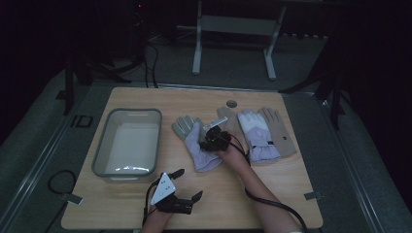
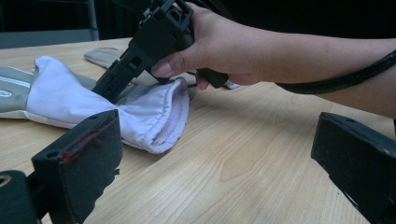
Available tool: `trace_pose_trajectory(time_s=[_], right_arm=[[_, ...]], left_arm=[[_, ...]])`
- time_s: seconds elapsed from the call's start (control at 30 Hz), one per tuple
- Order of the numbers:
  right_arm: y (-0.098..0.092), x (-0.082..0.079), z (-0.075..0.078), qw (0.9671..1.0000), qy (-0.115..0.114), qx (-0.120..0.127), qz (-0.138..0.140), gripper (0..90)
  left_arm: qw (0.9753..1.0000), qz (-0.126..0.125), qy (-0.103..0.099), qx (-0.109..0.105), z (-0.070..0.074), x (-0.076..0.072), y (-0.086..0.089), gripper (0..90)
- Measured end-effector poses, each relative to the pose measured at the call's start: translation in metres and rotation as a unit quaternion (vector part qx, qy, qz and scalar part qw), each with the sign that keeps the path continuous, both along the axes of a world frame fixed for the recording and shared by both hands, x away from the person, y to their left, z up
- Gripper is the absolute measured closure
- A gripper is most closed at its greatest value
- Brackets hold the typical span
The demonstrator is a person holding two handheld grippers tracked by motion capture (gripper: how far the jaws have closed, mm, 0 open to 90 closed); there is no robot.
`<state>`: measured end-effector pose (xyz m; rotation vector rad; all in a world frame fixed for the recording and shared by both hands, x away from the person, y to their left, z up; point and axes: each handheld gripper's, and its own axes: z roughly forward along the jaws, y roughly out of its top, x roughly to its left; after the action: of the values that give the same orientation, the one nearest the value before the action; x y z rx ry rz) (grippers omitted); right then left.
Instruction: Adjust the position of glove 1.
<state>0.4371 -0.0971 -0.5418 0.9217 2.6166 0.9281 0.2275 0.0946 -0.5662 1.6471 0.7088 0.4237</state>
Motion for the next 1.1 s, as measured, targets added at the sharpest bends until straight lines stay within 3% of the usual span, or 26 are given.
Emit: trace_pose_trajectory(time_s=[0.13, 0.2, 0.33, 0.4, 0.43, 0.47, 0.5, 0.6, 0.7, 0.73, 0.83, 0.9, 0.97, 1.1], right_arm=[[0.002, -0.004, -0.001, 1.0000, -0.008, -0.002, 0.005, 75.5], [0.005, -0.007, 0.001, 0.9997, -0.003, -0.005, -0.023, 85.3], [0.006, -0.011, 0.003, 0.9986, -0.002, 0.013, -0.052, 88.0], [0.002, -0.018, 0.012, 0.9949, 0.009, 0.054, -0.085, 88.5], [0.002, -0.018, 0.012, 0.9949, 0.009, 0.054, -0.085, 88.5], [-0.001, -0.024, 0.019, 0.9921, 0.009, 0.073, -0.101, 88.5], [-0.001, -0.024, 0.019, 0.9921, 0.009, 0.073, -0.101, 88.5], [-0.010, -0.038, 0.039, 0.9858, -0.006, 0.100, -0.135, 88.5], [-0.014, -0.041, 0.044, 0.9841, -0.007, 0.107, -0.141, 88.5], [-0.024, -0.048, 0.055, 0.9791, -0.014, 0.123, -0.161, 88.5], [-0.037, -0.059, 0.066, 0.9727, -0.027, 0.128, -0.192, 88.5], [-0.045, -0.067, 0.069, 0.9677, -0.019, 0.141, -0.208, 88.5], [-0.052, -0.075, 0.068, 0.9644, -0.020, 0.145, -0.220, 88.5], [-0.066, -0.085, 0.054, 0.9545, 0.004, 0.174, -0.242, 88.5]], left_arm=[[1.0000, 0.003, 0.003, -0.003, 0.000, 0.001, 0.001, 2.1], [1.0000, 0.004, 0.003, -0.003, 0.000, 0.001, 0.001, 2.1], [1.0000, 0.004, 0.004, -0.005, 0.000, 0.001, 0.001, 2.1], [1.0000, 0.005, 0.004, -0.005, 0.000, 0.001, 0.002, 2.1], [1.0000, 0.005, 0.004, -0.005, 0.000, 0.001, 0.002, 2.1], [1.0000, 0.005, 0.003, -0.005, 0.000, 0.001, 0.002, 2.1], [1.0000, 0.005, 0.003, -0.005, 0.000, 0.001, 0.002, 2.1], [1.0000, 0.006, 0.002, -0.004, 0.000, 0.001, 0.002, 2.1], [1.0000, 0.007, 0.002, -0.006, 0.000, 0.001, 0.002, 2.1], [1.0000, 0.007, 0.003, -0.005, 0.000, 0.001, 0.002, 2.1], [1.0000, 0.008, 0.002, -0.005, 0.000, 0.001, 0.002, 2.1], [0.9999, 0.009, 0.002, -0.005, 0.000, 0.001, 0.002, 2.1], [0.9999, 0.010, 0.002, -0.004, 0.000, 0.001, 0.002, 2.1], [1.0000, 0.008, 0.001, -0.003, 0.000, 0.001, 0.002, 2.1]])
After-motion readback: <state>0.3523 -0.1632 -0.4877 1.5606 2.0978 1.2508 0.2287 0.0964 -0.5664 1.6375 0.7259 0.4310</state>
